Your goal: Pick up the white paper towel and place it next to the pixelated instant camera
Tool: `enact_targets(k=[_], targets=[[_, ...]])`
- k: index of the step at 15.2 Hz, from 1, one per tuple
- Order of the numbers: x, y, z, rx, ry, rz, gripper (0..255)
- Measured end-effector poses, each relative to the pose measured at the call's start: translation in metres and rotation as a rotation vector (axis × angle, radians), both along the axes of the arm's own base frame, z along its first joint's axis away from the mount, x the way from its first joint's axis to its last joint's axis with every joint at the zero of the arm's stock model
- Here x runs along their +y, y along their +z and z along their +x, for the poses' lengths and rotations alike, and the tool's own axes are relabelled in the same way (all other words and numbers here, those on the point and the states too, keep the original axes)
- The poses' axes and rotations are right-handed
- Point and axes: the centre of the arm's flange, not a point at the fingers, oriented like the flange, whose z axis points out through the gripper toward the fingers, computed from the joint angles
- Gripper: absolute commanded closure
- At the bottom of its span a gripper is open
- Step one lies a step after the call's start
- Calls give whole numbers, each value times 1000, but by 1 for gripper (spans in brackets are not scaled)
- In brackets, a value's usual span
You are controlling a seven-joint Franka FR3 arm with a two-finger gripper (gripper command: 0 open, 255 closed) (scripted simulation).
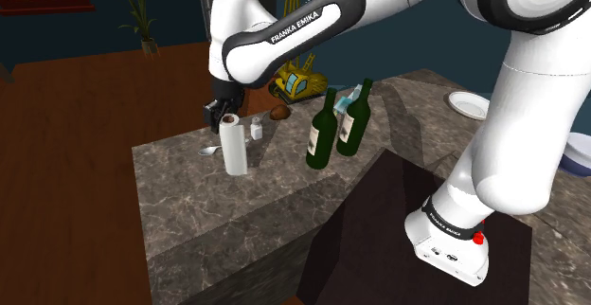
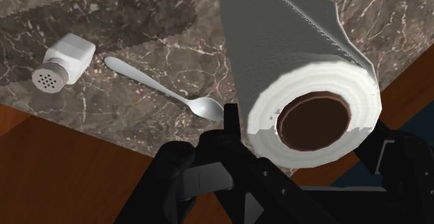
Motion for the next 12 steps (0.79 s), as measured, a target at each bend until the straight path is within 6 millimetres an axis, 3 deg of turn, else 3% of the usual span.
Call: enact_targets(k=[12], targets=[[-1, 64, 0, 0, 0, 0, 255]])
